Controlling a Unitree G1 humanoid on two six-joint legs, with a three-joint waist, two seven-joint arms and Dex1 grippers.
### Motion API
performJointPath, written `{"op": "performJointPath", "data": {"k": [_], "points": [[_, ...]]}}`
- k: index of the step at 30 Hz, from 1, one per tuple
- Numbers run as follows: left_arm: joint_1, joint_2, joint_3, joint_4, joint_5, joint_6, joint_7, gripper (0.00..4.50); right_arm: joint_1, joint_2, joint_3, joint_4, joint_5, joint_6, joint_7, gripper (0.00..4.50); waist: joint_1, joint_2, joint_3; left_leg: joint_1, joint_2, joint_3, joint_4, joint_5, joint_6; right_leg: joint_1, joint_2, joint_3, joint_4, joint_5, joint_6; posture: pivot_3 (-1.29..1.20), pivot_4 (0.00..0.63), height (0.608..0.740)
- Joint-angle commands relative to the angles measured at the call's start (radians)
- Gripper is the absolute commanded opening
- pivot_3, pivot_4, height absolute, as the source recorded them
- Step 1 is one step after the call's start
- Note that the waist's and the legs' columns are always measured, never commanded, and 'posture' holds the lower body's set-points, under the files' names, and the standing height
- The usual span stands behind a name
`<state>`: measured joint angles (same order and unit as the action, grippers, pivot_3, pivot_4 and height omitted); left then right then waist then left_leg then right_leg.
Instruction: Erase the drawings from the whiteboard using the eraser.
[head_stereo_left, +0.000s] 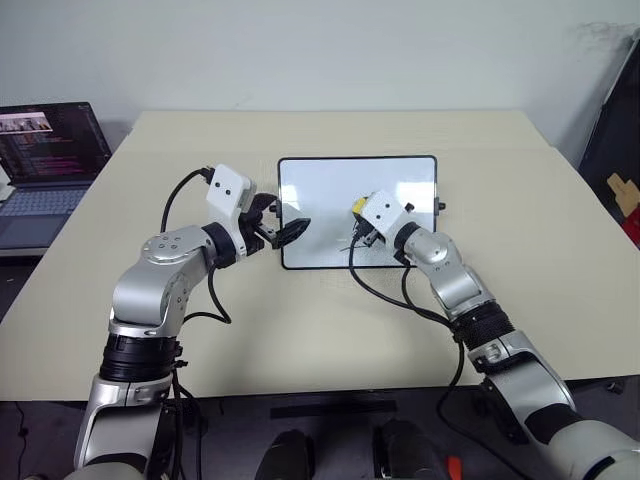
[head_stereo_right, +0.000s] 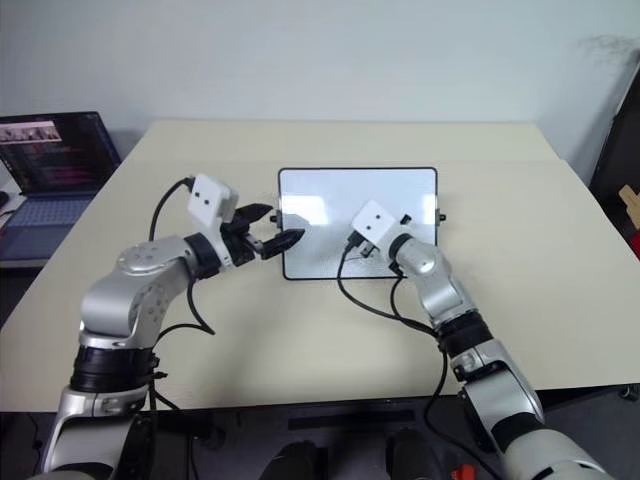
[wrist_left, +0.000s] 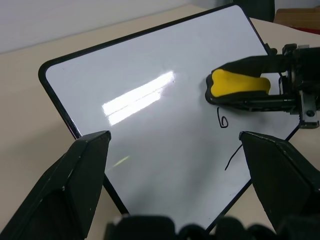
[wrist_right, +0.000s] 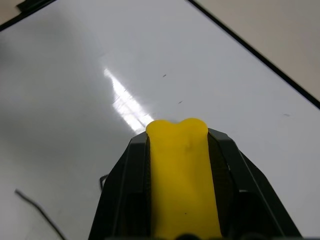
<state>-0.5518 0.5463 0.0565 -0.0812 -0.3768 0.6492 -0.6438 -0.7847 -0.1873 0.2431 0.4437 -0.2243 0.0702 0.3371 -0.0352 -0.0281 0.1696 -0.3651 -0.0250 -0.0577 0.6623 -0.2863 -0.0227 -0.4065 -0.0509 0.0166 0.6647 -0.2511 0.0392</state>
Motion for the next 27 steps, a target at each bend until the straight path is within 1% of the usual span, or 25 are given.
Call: {"op": "performJointPath", "data": {"k": [1, 4, 7, 10, 14, 20, 23, 27], "points": [[0.006, 0.032, 0.041, 0.007, 0.015, -0.035, 0.002, 4.5, -0.075, 0.023, -0.04, -0.045, 0.017, -0.023, -0.04, 1.18, -0.003, 0.0, 0.0, -0.001, 0.0, 0.0, -0.001, 0.0, 0.0, -0.001, 0.0, 0.0, -0.001, 0.0, 0.0, 0.0, 0.15, 0.74], [0.017, 0.046, 0.047, 0.018, 0.019, -0.043, -0.004, 4.5, -0.102, 0.036, -0.032, -0.002, 0.01, -0.026, -0.052, 1.18, -0.007, 0.0, 0.0, -0.007, 0.0, 0.001, -0.001, 0.001, -0.004, -0.007, 0.0, 0.0, -0.003, -0.001, 0.0, 0.0, 0.15, 0.74], [0.025, 0.052, 0.048, 0.018, 0.016, -0.047, -0.007, 4.5, -0.135, 0.061, -0.009, 0.078, -0.003, -0.041, -0.058, 1.18, -0.006, 0.0, 0.0, -0.017, 0.0, 0.0, 0.0, 0.001, -0.005, -0.016, -0.001, 0.0, -0.003, -0.001, 0.0, 0.0, 0.15, 0.74], [0.028, 0.051, 0.046, 0.015, 0.017, -0.048, -0.007, 4.5, -0.171, 0.09, 0.014, 0.158, -0.018, -0.059, -0.056, 1.18, -0.006, 0.0, 0.0, -0.018, 0.0, 0.001, -0.001, 0.001, -0.005, -0.016, -0.001, 0.0, -0.004, -0.001, 0.0, 0.0, 0.15, 0.74], [0.029, 0.047, 0.041, 0.005, 0.017, -0.044, -0.005, 4.5, -0.186, 0.108, 0.033, 0.217, -0.03, -0.078, -0.044, 1.17, -0.012, 0.0, 0.0, -0.017, 0.0, 0.001, 0.0, 0.001, -0.005, -0.016, -0.001, 0.0, -0.002, 0.0, 0.0, 0.0, 0.15, 0.74], [0.026, 0.04, 0.034, -0.001, 0.014, -0.041, -0.008, 4.5, -0.149, 0.083, 0.046, 0.218, -0.051, -0.069, -0.024, 1.17, -0.016, 0.0, 0.0, -0.017, 0.0, 0.001, 0.0, 0.001, -0.005, -0.016, -0.001, 0.0, -0.001, 0.0, 0.0, 0.0, 0.15, 0.74], [0.022, 0.032, 0.025, -0.003, 0.012, -0.041, -0.011, 4.5, -0.134, 0.052, 0.018, 0.209, -0.041, -0.049, -0.043, 1.17, -0.014, 0.0, 0.0, -0.016, 0.0, 0.001, 0.0, 0.001, -0.005, -0.015, -0.001, 0.0, -0.001, 0.0, 0.0, 0.0, 0.15, 0.74], [0.016, 0.025, 0.018, -0.003, 0.012, -0.041, -0.017, 4.5, -0.09, 0.006, -0.023, 0.157, -0.015, -0.019, -0.045, 1.17, 0.002, 0.0, 0.0, -0.016, -0.001, 0.0, 0.001, 0.001, -0.004, -0.014, -0.001, -0.001, -0.001, 0.0, 0.0, 0.0, 0.15, 0.74]]}}
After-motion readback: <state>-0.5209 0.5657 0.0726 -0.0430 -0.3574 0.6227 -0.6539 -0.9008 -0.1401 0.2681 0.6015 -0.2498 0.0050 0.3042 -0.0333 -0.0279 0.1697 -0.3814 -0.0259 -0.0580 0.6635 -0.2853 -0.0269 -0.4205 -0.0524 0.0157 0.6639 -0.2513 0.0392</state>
